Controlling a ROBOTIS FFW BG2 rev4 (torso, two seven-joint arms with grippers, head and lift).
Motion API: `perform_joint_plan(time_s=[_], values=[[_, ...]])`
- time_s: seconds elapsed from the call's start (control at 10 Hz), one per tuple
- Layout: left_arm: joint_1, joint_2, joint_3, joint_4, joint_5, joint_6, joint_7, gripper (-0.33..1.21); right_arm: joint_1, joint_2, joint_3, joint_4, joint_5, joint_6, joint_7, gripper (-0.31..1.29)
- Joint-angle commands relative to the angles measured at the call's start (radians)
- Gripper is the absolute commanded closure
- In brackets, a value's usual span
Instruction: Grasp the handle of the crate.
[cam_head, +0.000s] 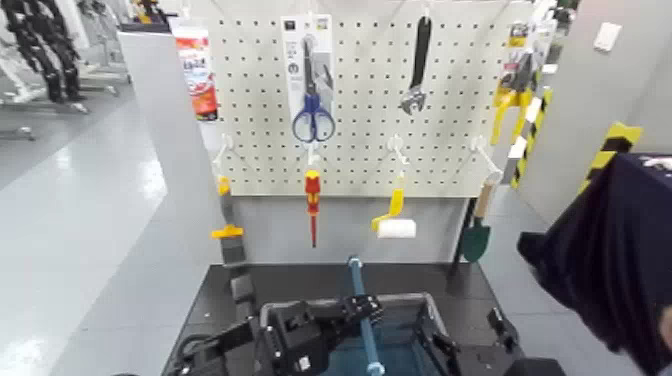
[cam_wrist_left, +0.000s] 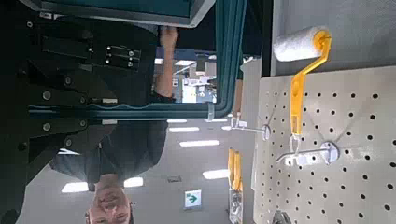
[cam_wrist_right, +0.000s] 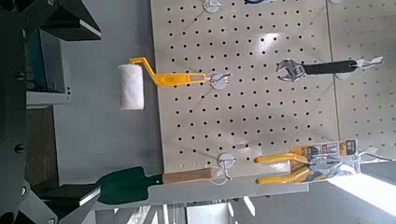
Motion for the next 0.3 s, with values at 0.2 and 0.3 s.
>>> perform_joint_plan(time_s=[0.2, 0.3], values=[[0.002, -0.001, 0.0, 0.001, 0.002, 0.0, 0.0, 1.17, 0.0, 0.002, -0.003, 0.0, 0.016, -0.002, 0.0, 0.14], [0.002, -0.001, 0.0, 0.001, 0.002, 0.0, -0.002, 1.17, 0.0, 0.002, -0.004, -0.003, 0.021, -0.002, 0.002, 0.14]])
